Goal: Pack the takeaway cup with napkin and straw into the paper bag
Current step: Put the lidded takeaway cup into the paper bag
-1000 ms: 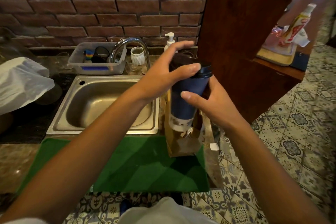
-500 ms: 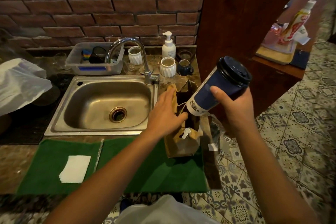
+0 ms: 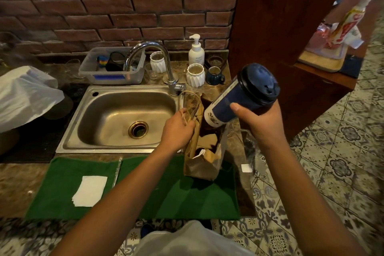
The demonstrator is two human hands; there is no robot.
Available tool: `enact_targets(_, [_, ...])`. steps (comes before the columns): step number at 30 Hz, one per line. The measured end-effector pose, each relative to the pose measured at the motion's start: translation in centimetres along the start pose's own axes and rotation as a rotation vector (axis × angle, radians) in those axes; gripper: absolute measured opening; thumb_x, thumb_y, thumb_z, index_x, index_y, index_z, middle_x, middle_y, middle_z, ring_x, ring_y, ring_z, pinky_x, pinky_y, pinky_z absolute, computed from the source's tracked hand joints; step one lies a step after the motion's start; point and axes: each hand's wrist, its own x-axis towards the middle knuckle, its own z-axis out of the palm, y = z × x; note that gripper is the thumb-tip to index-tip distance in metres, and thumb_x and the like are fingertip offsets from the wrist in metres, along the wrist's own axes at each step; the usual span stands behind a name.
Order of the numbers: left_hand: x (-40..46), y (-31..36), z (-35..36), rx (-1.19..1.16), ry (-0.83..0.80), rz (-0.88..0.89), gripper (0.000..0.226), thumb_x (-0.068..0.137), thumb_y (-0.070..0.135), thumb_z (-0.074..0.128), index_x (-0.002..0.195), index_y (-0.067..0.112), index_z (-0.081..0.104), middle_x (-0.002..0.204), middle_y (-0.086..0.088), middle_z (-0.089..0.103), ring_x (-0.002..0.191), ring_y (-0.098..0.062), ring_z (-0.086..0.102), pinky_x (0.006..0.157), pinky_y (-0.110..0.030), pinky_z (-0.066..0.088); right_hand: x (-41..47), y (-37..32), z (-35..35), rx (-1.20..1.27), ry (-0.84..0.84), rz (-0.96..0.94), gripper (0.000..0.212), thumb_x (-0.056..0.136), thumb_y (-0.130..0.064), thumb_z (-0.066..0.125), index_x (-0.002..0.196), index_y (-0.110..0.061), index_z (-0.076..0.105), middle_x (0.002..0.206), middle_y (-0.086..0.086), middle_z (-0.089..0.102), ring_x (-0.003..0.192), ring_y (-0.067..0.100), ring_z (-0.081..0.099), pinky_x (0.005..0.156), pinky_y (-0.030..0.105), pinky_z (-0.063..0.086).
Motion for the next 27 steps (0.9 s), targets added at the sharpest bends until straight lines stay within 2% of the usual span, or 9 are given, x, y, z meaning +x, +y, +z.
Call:
enact_targets(2, [-0.2, -0.1, 0.0, -0.008, -0.023, 0.01, 0.016, 0.092, 0.025, 0.059, 0.098, 0.022, 0.074, 0.086, -0.007, 0.074, 0.084, -0.029, 0.069, 0.076, -0.037, 0.055, 0.1, 0.3, 0.8, -0.03, -0.045, 0.019, 0.085, 0.062, -0.039, 0.094, 0.135, -0.02, 0.056, 0.127, -0.006, 0.07, 0.12, 0.009, 0.066, 0.091, 0.02, 0.055])
enact_targets(4, [-0.5, -0.2, 0.0, -0.023, -0.021, 0.008, 0.025, 0.092, 0.022, 0.058, 0.069, 0.022, 0.066, 0.07, -0.006, 0.069, 0.074, -0.029, 0.067, 0.067, -0.037, 0.052, 0.1, 0.8, 1.5, -0.084, -0.087, 0.031, 0.087, 0.059, -0.039, 0.095, 0.134, -0.026, 0.054, 0.129, -0.009, 0.068, 0.122, 0.005, 0.063, 0.096, 0.021, 0.054])
enact_targets(10, [-0.7, -1.5, -0.8, -0.102, 0.007, -0.079, 0.033, 0.099, 0.028, 0.06, 0.076, 0.008, 0.071, 0.074, -0.014, 0.07, 0.073, -0.032, 0.067, 0.063, -0.037, 0.049, -0.2, 2.9, 0.9, -0.358, -0.192, 0.087, 0.097, 0.053, -0.058, 0.093, 0.135, -0.041, 0.045, 0.125, -0.037, 0.056, 0.119, -0.021, 0.05, 0.101, 0.02, 0.044])
enact_targets(13, [-1.2, -2.0, -0.7, -0.142, -0.002, -0.083, 0.038, 0.101, 0.033, 0.059, 0.077, 0.006, 0.072, 0.075, -0.016, 0.071, 0.074, -0.033, 0.068, 0.062, -0.039, 0.051, -0.2, 3.3, 1.0, -0.425, -0.239, 0.105, 0.121, 0.055, -0.059, 0.094, 0.153, -0.042, 0.025, 0.132, -0.051, 0.035, 0.12, -0.026, 0.039, 0.096, 0.005, 0.033])
enact_targets(15, [-1.5, -1.8, -0.5, -0.161, -0.006, -0.085, 0.037, 0.101, 0.032, 0.058, 0.077, 0.008, 0.072, 0.075, -0.014, 0.072, 0.075, -0.031, 0.069, 0.066, -0.04, 0.052, 0.1, 3.1, 1.3, -0.473, -0.274, 0.058, 0.121, 0.058, -0.058, 0.094, 0.155, -0.041, 0.023, 0.13, -0.056, 0.036, 0.122, -0.029, 0.037, 0.093, -0.004, 0.033])
enact_targets(17, [-1.7, -1.7, -0.4, -0.187, 0.002, -0.091, 0.035, 0.101, 0.032, 0.058, 0.079, 0.009, 0.073, 0.076, -0.013, 0.072, 0.076, -0.031, 0.069, 0.067, -0.041, 0.052, 0.5, 2.9, 1.6, -0.544, -0.316, 0.014, 0.11, 0.057, -0.059, 0.093, 0.148, -0.039, 0.034, 0.13, -0.042, 0.048, 0.122, -0.023, 0.045, 0.096, 0.001, 0.037])
enact_targets(21, [-1.8, -2.2, -0.9, -0.248, -0.006, -0.129, 0.032, 0.102, 0.03, 0.057, 0.084, 0.009, 0.073, 0.08, -0.012, 0.073, 0.078, -0.031, 0.068, 0.068, -0.041, 0.051, 0.8, 3.2, 1.9, -0.695, -0.341, -0.076, 0.101, 0.055, -0.062, 0.087, 0.141, -0.029, 0.045, 0.134, -0.012, 0.053, 0.123, -0.003, 0.045, 0.105, 0.03, 0.044])
enact_targets(25, [-2.2, -3.0, -1.2, -0.241, 0.012, -0.143, 0.027, 0.102, 0.028, 0.057, 0.09, 0.01, 0.074, 0.081, -0.008, 0.073, 0.078, -0.027, 0.068, 0.067, -0.038, 0.05, 0.5, 3.7, 1.7, -0.715, -0.388, -0.028, 0.12, 0.059, -0.06, 0.086, 0.158, -0.039, 0.02, 0.152, -0.007, 0.047, 0.137, 0.006, 0.042, 0.111, 0.029, 0.038])
enact_targets(27, [-2.6, -3.3, -1.1, -0.251, 0.018, -0.151, 0.027, 0.103, 0.027, 0.057, 0.092, 0.01, 0.074, 0.083, -0.009, 0.073, 0.079, -0.028, 0.068, 0.07, -0.04, 0.053, 0.4, 3.8, 1.8, -0.753, -0.441, -0.054, 0.114, 0.061, -0.059, 0.084, 0.155, -0.042, 0.023, 0.149, -0.007, 0.049, 0.135, 0.008, 0.045, 0.112, 0.034, 0.042])
